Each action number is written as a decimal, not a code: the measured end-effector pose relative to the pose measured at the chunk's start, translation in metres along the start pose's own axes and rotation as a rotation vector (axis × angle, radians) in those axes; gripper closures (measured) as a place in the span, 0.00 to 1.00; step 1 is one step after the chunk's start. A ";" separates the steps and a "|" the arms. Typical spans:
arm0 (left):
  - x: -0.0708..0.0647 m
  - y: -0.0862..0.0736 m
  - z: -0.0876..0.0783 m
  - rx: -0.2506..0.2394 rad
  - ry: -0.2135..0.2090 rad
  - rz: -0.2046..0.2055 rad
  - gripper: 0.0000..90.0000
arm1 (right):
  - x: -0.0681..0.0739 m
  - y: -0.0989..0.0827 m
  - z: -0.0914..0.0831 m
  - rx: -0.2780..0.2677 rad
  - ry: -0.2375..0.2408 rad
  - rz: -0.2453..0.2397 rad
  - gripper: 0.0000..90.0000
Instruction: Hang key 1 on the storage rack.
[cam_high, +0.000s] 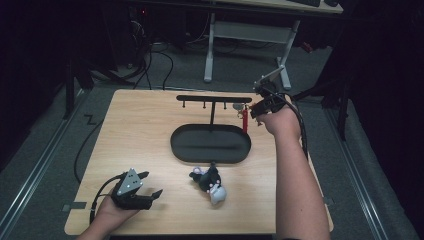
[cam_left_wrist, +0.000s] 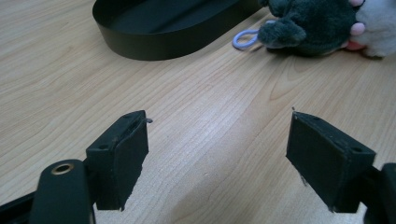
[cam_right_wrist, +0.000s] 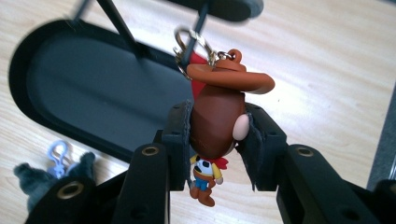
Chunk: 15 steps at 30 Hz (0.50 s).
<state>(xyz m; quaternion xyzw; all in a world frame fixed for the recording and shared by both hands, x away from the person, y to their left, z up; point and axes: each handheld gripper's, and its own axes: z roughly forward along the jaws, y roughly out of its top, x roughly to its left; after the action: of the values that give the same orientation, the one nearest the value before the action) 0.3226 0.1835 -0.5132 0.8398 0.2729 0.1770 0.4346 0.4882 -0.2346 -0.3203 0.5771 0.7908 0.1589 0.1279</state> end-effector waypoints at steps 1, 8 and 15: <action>-0.001 0.000 0.000 -0.002 -0.001 0.000 0.24 | -0.001 -0.002 0.003 0.008 0.002 0.002 0.72; -0.005 0.002 0.002 -0.003 -0.008 0.010 0.24 | -0.003 -0.016 0.032 0.028 0.032 0.005 0.72; -0.007 0.004 0.003 -0.002 -0.016 0.010 0.24 | -0.002 -0.022 0.056 0.022 0.051 0.011 0.72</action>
<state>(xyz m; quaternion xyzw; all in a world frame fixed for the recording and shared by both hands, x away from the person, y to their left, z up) 0.3203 0.1755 -0.5116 0.8422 0.2650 0.1729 0.4365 0.4912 -0.2372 -0.3800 0.5787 0.7922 0.1654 0.1004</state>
